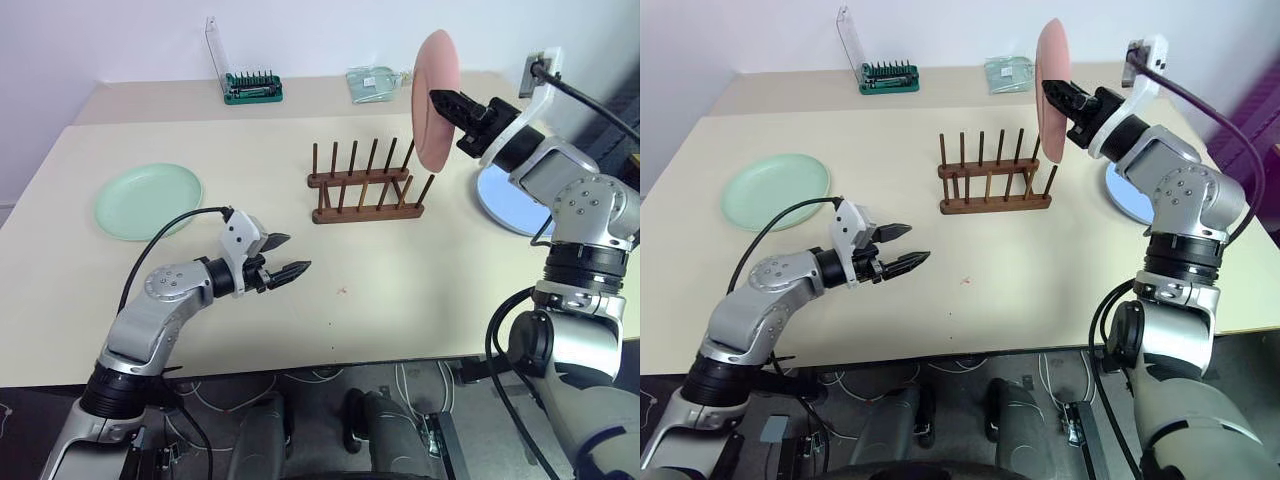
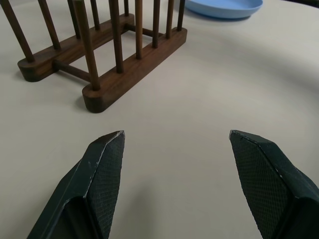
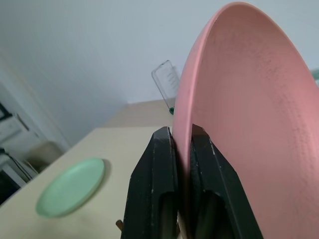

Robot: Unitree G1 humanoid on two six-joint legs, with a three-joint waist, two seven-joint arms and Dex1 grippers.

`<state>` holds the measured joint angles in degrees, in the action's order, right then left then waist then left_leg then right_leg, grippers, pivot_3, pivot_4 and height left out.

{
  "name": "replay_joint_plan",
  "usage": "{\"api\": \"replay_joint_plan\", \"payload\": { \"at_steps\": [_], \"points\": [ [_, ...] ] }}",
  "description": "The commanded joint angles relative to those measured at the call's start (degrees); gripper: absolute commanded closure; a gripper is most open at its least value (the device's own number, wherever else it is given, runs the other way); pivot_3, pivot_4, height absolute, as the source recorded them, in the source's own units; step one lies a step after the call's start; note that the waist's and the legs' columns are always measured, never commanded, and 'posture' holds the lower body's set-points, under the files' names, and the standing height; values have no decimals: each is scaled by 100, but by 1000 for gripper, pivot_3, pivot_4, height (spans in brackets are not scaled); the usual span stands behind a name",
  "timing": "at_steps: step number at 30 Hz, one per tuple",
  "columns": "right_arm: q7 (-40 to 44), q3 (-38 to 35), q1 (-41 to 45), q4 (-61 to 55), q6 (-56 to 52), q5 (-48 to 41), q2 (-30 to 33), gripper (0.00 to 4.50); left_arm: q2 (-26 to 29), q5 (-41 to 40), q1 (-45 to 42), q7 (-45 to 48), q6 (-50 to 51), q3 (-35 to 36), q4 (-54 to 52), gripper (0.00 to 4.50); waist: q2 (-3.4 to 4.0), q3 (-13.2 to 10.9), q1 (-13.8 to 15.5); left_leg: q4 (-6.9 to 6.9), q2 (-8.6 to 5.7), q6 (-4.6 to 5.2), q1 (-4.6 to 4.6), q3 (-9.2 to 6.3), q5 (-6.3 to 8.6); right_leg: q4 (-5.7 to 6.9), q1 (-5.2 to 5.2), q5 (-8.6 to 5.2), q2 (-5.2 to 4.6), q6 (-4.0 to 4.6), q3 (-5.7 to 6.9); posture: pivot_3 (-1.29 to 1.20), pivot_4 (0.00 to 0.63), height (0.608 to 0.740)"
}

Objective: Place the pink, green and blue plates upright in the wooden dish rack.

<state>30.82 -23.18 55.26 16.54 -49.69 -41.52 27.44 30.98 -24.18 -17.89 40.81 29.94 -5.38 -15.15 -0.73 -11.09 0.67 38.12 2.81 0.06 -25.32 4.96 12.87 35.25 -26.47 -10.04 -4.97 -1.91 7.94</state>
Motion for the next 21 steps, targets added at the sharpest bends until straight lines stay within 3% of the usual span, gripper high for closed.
{"api": "replay_joint_plan", "payload": {
  "at_steps": [1,11,21],
  "points": [
    [-112,-159,192,193,-121,-185,-8,4500,-34,44,48,-44,14,2,-291,1089,0,0,-4,0,0,0,0,0,0,0,0,0,0,0,0,0,150,730],
    [149,-50,308,-401,-4,-372,78,4500,-79,111,17,-48,45,-15,-231,1089,6,-3,-5,-1,1,0,-1,0,0,0,-4,-1,3,-1,-2,0,150,730],
    [-128,-89,252,-879,-306,-855,-107,4500,-146,162,-11,-4,33,-39,-187,1089,6,-3,2,0,3,0,-2,-2,0,0,-3,-1,2,-1,-2,0,150,730]
  ]
}}
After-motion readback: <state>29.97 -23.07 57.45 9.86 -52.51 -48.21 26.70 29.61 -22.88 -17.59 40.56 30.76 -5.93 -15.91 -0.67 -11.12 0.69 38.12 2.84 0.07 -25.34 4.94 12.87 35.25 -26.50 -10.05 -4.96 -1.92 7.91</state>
